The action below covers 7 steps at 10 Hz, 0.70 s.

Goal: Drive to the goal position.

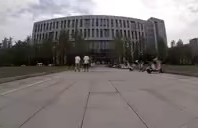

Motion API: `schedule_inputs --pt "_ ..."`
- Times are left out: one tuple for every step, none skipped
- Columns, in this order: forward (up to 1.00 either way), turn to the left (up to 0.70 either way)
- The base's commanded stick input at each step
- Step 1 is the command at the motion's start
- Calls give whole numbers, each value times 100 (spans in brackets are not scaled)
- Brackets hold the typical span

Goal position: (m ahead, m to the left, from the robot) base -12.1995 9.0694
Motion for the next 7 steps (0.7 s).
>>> schedule_inputs --pt "70 0" --pt "70 0" --pt "70 0" --pt "70 2" --pt "34 16" --pt "0 39" --pt "0 59"
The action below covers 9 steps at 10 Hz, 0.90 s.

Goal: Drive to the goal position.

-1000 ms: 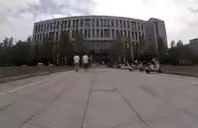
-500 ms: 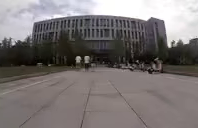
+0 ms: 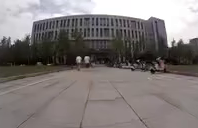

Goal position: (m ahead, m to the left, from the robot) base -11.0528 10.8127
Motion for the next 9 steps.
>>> schedule_inputs --pt "0 70" --pt "0 70" --pt "0 70" --pt "0 70" --pt "0 70" --pt "0 70" --pt "0 70" --pt "0 70" --pt "0 70"
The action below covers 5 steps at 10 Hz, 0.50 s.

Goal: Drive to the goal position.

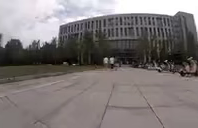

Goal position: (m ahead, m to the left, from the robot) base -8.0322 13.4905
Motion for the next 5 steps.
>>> schedule_inputs --pt "0 70" --pt "0 70" --pt "0 70" --pt "0 70" --pt "0 70"
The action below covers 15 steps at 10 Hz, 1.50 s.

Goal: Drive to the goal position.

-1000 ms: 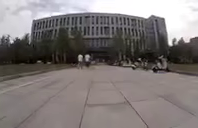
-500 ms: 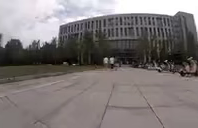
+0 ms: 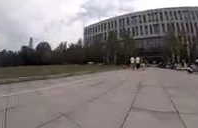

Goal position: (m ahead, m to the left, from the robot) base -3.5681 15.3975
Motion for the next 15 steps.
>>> schedule_inputs --pt "0 70" --pt "0 70" --pt "0 70" --pt "0 70" --pt "0 70" --pt "0 70" --pt "0 70" --pt "0 70" --pt "0 70" --pt "0 70" --pt "0 70" --pt "0 70" --pt "0 70" --pt "0 70" --pt "0 70"
